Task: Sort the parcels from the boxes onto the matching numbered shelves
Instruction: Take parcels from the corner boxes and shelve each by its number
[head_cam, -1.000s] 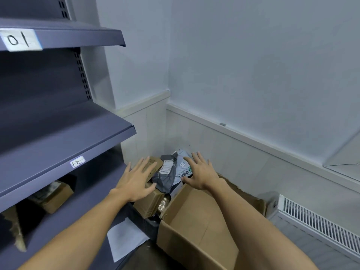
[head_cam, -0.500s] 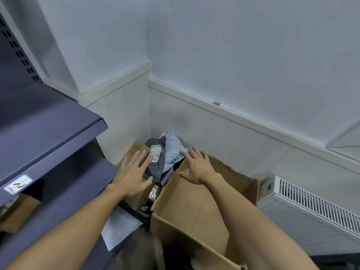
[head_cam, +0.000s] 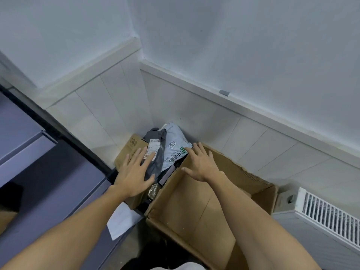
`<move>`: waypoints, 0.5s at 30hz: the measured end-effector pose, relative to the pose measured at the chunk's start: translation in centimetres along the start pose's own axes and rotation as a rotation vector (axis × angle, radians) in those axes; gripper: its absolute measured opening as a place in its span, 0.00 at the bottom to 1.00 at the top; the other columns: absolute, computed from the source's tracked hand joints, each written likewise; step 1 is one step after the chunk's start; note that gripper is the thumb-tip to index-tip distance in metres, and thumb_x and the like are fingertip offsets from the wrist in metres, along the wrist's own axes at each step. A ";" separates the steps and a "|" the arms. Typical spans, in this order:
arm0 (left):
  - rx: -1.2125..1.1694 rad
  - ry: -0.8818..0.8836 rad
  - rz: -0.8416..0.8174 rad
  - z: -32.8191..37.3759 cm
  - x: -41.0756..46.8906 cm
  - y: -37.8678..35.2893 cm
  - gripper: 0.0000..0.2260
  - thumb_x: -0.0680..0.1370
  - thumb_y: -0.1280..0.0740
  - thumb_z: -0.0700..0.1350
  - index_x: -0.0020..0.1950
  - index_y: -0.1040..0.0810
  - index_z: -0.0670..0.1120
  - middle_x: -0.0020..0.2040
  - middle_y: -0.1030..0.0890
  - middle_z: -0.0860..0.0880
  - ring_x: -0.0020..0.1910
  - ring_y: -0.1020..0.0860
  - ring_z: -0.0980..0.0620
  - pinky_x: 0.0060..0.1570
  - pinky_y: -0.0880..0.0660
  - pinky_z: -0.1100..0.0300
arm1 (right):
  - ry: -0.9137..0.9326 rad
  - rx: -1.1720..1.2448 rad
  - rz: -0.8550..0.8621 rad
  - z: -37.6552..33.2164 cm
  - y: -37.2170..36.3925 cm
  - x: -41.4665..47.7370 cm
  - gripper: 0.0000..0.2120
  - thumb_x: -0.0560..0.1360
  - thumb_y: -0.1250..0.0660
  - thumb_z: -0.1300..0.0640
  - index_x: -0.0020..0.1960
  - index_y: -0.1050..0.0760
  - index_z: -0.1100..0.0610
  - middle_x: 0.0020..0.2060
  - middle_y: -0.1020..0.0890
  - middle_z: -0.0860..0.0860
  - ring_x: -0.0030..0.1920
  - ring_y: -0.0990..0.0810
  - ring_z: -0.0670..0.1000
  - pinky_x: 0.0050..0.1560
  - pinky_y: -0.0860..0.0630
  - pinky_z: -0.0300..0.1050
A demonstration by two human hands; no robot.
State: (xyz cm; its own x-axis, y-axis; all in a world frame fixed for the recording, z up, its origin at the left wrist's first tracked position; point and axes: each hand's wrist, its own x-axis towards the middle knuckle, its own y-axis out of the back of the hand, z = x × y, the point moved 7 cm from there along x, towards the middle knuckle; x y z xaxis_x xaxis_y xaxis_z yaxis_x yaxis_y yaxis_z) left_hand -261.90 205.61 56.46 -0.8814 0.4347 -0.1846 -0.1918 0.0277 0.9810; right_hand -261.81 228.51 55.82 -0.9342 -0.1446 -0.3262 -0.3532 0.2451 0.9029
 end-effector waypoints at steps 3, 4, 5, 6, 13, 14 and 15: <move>-0.003 0.011 -0.015 -0.3 0.8 -1.3 0.37 0.75 0.57 0.67 0.82 0.53 0.53 0.82 0.56 0.47 0.81 0.58 0.47 0.76 0.59 0.44 | -0.004 0.013 -0.024 0.5 -0.9 1.5 0.38 0.79 0.37 0.40 0.81 0.51 0.50 0.81 0.54 0.56 0.81 0.60 0.58 0.76 0.52 0.67; -0.011 0.012 -0.025 -0.5 1.1 -1.9 0.37 0.75 0.57 0.68 0.82 0.54 0.54 0.82 0.57 0.48 0.81 0.59 0.47 0.76 0.60 0.44 | -0.006 0.013 -0.034 0.6 -1.4 1.9 0.38 0.79 0.37 0.40 0.81 0.51 0.50 0.81 0.54 0.56 0.81 0.60 0.58 0.76 0.51 0.67; -0.027 0.012 -0.031 -0.6 1.3 -2.4 0.37 0.75 0.57 0.68 0.82 0.55 0.54 0.82 0.57 0.48 0.81 0.59 0.48 0.76 0.59 0.44 | -0.008 0.012 -0.044 0.6 -1.8 2.4 0.39 0.79 0.37 0.40 0.81 0.52 0.50 0.81 0.54 0.56 0.81 0.59 0.58 0.76 0.51 0.67; -0.043 0.014 -0.033 -0.8 1.5 -3.0 0.37 0.75 0.57 0.67 0.82 0.54 0.54 0.82 0.56 0.48 0.81 0.58 0.48 0.77 0.58 0.44 | -0.012 0.010 -0.054 0.7 -2.2 2.9 0.39 0.79 0.37 0.39 0.81 0.52 0.50 0.81 0.54 0.56 0.81 0.59 0.58 0.76 0.51 0.68; -0.073 0.020 -0.080 -3.0 2.8 -8.0 0.37 0.75 0.56 0.66 0.82 0.50 0.52 0.82 0.51 0.46 0.81 0.54 0.47 0.77 0.50 0.43 | -0.040 0.011 -0.091 0.9 -5.3 6.1 0.40 0.79 0.38 0.39 0.82 0.54 0.50 0.81 0.54 0.56 0.81 0.60 0.57 0.76 0.52 0.66; -0.079 0.024 -0.094 -3.4 3.0 -8.8 0.38 0.75 0.57 0.67 0.82 0.52 0.52 0.82 0.53 0.46 0.81 0.55 0.47 0.78 0.51 0.43 | -0.042 0.007 -0.095 1.0 -5.8 6.7 0.40 0.79 0.38 0.39 0.82 0.55 0.50 0.81 0.54 0.56 0.81 0.60 0.57 0.77 0.52 0.66; -0.088 0.027 -0.111 -3.7 3.2 -9.4 0.38 0.75 0.58 0.67 0.82 0.52 0.52 0.82 0.54 0.46 0.81 0.56 0.47 0.78 0.52 0.44 | -0.043 0.003 -0.104 1.1 -6.3 7.2 0.40 0.80 0.38 0.39 0.82 0.55 0.50 0.81 0.54 0.56 0.81 0.60 0.57 0.76 0.52 0.66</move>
State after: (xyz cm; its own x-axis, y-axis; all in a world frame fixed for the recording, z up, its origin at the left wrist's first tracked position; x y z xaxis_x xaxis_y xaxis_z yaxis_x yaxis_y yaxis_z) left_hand -264.45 203.41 46.42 -0.8637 0.4087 -0.2948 -0.3250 -0.0048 0.9457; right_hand -266.38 226.99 47.45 -0.8937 -0.1281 -0.4300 -0.4485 0.2336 0.8627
